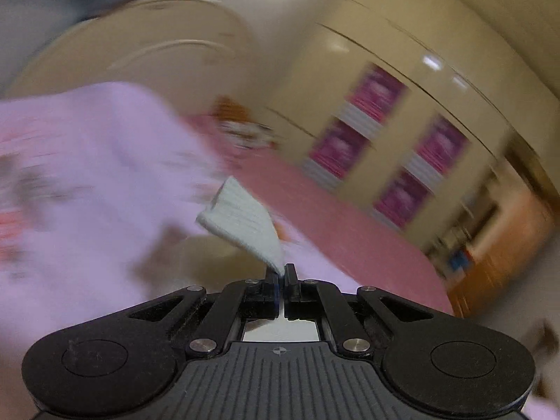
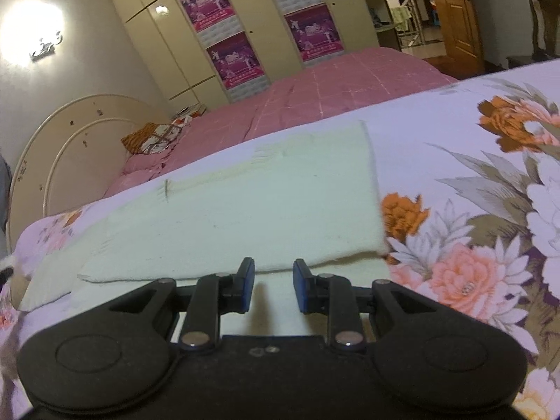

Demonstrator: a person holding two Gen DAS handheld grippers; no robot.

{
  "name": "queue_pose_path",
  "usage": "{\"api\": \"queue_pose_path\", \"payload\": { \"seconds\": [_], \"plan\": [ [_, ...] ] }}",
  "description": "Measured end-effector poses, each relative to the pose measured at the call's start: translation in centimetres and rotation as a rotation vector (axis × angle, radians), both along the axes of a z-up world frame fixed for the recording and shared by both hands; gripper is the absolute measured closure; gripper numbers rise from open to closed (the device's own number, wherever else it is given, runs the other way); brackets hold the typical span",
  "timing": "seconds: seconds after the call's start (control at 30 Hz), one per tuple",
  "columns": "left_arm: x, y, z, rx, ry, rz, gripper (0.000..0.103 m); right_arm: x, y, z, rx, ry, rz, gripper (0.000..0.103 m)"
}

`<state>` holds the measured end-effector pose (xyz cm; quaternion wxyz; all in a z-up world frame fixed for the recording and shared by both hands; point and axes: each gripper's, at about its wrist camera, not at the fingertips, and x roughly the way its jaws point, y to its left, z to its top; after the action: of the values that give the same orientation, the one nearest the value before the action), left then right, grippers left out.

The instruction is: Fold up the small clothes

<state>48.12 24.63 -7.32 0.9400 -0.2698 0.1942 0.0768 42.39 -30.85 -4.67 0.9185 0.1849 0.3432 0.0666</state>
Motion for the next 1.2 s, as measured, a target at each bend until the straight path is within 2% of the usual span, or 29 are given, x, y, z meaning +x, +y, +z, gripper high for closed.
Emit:
{"api": "queue_pose_path", "payload": {
  "seconds": [0.1, 0.23, 0.37, 0.5, 0.63, 0.67, 0.7, 0.73, 0.77, 0.8, 0.9, 0.93, 1.0, 1.07, 1.13, 1.2],
  "plan": [
    [2.4, -6.9, 1.5, 0.103, 0.007, -0.137, 0.101, -0.4, -0.5, 0.1, 0.007, -0.003, -0.01, 0.078],
    [4.4, -15.4, 2.6, 0.186, 0.014, -0.294, 0.101, -0.8, -1.5, 0.6, 0.021, -0.012, -0.028, 0.078],
    [4.0, -24.2, 2.3, 0.274, 0.055, -0.446, 0.101, -1.1, -2.8, 0.9, 0.037, -0.015, -0.054, 0.078],
    [3.5, -30.3, 1.4, 0.349, 0.105, -0.546, 0.101, -1.6, -4.1, 0.8, 0.056, -0.013, -0.074, 0.078],
    [2.4, -33.9, 0.2, 0.387, 0.154, -0.636, 0.101, -1.4, -4.5, 0.9, 0.092, -0.016, -0.07, 0.075],
    [1.5, -34.7, 0.4, 0.418, 0.138, -0.635, 0.094, -1.3, -4.4, 1.0, 0.1, -0.019, -0.067, 0.073],
    [0.6, -35.4, 0.8, 0.439, 0.119, -0.643, 0.061, -1.0, -4.2, 1.1, 0.108, -0.024, -0.06, 0.072],
    [-0.2, -35.5, 1.3, 0.432, 0.097, -0.677, 0.041, -0.7, -3.8, 1.3, 0.119, -0.03, -0.047, 0.069],
    [-1.3, -35.1, 1.8, 0.421, 0.063, -0.681, 0.029, -0.3, -3.5, 1.4, 0.124, -0.034, -0.037, 0.067],
    [-2.7, -34.7, 2.5, 0.427, 0.036, -0.657, 0.029, 0.1, -2.9, 1.5, 0.128, -0.039, -0.019, 0.066],
    [-5.5, -31.2, 3.4, 0.414, 0.069, -0.577, 0.03, 1.6, -0.6, 1.6, 0.129, -0.042, 0.045, 0.066],
    [-6.6, -29.6, 3.6, 0.406, 0.088, -0.53, 0.03, 2.2, 0.0, 1.5, 0.128, -0.038, 0.064, 0.065],
    [-8.5, -26.2, 3.5, 0.419, 0.125, -0.424, 0.037, 3.4, 1.4, 1.1, 0.124, -0.017, 0.092, 0.065],
    [-9.8, -22.6, 3.3, 0.423, 0.166, -0.309, 0.037, 4.6, 2.4, 0.5, 0.111, -0.001, 0.101, 0.065],
    [-10.7, -19.9, 2.8, 0.373, 0.208, -0.249, 0.037, 5.9, 3.1, 0.0, 0.116, 0.015, 0.097, 0.065],
    [-11.0, -18.0, 2.2, 0.314, 0.247, -0.237, 0.037, 7.1, 3.7, -0.5, 0.141, 0.023, 0.088, 0.065]
  ]
}}
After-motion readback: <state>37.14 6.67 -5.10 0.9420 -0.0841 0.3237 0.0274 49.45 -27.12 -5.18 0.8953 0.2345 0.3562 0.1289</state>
